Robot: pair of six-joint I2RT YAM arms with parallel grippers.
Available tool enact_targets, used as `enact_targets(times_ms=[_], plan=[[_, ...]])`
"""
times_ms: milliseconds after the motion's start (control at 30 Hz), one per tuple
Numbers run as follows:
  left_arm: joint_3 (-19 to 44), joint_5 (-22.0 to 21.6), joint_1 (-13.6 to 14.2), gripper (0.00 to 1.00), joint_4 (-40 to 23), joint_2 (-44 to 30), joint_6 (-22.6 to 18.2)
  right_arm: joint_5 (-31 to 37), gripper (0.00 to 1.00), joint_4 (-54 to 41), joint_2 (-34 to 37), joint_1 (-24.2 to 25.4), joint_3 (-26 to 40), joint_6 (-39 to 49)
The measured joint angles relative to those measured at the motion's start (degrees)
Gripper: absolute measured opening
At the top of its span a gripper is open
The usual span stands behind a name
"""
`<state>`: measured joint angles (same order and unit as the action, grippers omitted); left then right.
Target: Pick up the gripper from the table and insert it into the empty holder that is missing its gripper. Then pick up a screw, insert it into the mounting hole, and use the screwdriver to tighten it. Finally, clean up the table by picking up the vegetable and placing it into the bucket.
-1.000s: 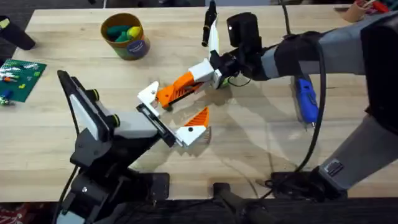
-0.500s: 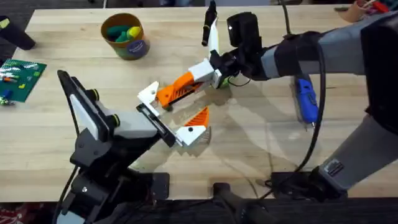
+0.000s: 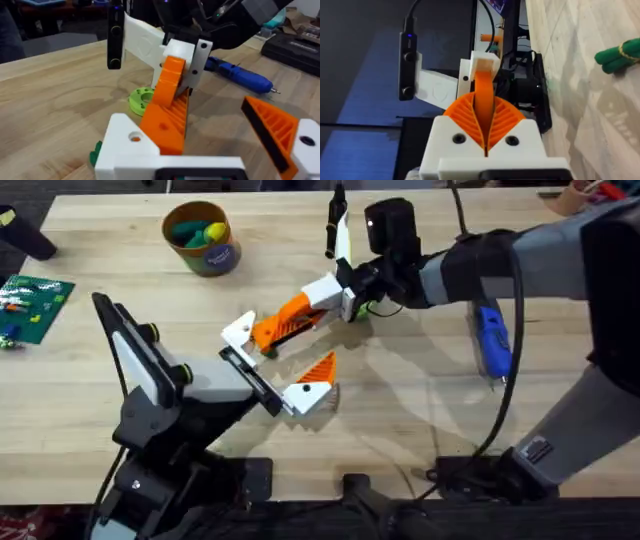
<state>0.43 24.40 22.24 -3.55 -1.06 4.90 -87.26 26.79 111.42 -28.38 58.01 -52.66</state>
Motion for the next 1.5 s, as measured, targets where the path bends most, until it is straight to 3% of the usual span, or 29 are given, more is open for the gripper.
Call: enact_targets(times_ms=[933,1000,1233,1500], plan=[[0.00,0.76,0.00,0.986,0.11,0.07,-1.02,0.00,0.016,1.55,1.18,0.24,2.48,-5.95],[0.00,0.98,0.00,0.985,0.13,0.07,-1.24,0.02,0.016,3.30,1.22,0.43,2.42,-6.68],[0.00,1.59,0.00,0.985,0.15,0.48,-2.26,0.20,0.016,25.26,2.08,0.72,-1.68,-18.89],[0.00,2.16,0.00,0.986,0.11,0.37,-1.37,0.18,0.017,27.58,2.05,1.20,-3.49,-25.80]])
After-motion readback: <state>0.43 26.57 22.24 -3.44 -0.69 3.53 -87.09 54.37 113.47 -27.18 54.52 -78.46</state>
